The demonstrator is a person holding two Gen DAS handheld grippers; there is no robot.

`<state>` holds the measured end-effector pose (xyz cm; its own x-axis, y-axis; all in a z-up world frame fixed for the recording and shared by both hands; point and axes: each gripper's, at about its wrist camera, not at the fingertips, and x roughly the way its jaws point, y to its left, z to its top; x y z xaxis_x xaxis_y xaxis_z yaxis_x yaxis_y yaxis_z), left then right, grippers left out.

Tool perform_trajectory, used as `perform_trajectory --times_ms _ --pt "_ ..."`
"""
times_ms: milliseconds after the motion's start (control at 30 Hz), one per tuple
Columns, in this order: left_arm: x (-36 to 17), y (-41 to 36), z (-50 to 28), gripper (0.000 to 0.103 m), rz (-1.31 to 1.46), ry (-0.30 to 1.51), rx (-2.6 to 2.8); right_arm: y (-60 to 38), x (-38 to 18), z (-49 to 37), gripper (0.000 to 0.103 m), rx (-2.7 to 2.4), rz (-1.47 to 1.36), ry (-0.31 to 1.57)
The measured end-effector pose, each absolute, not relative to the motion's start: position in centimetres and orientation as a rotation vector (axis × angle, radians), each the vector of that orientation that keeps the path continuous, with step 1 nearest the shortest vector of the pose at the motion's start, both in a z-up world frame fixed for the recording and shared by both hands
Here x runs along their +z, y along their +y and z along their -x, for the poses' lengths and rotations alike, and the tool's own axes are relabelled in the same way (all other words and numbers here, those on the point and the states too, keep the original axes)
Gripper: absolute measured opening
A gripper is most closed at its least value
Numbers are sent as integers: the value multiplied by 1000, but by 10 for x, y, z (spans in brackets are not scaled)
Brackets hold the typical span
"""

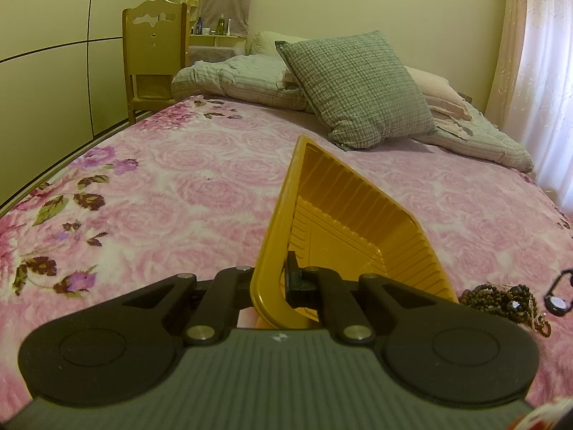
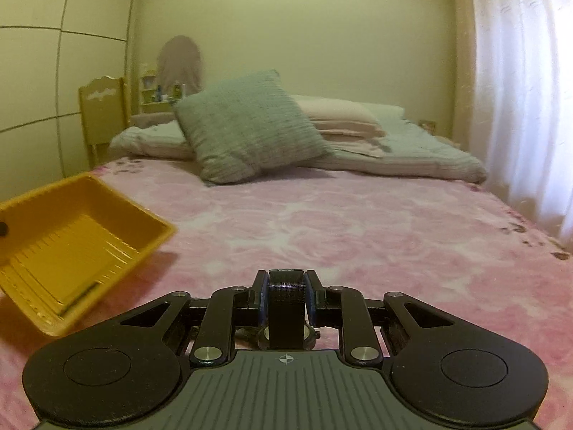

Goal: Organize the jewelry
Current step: 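Carry the black pendant over the yellow tray and open the right tool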

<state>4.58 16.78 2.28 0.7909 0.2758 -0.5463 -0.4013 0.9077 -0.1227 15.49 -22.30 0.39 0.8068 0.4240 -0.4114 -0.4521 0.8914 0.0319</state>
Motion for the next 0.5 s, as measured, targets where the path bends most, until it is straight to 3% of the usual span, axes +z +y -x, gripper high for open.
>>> perform_trajectory --times_ms 500 --pt "22 165 -46 6 231 549 362 -69 10 -155 21 902 -26 477"
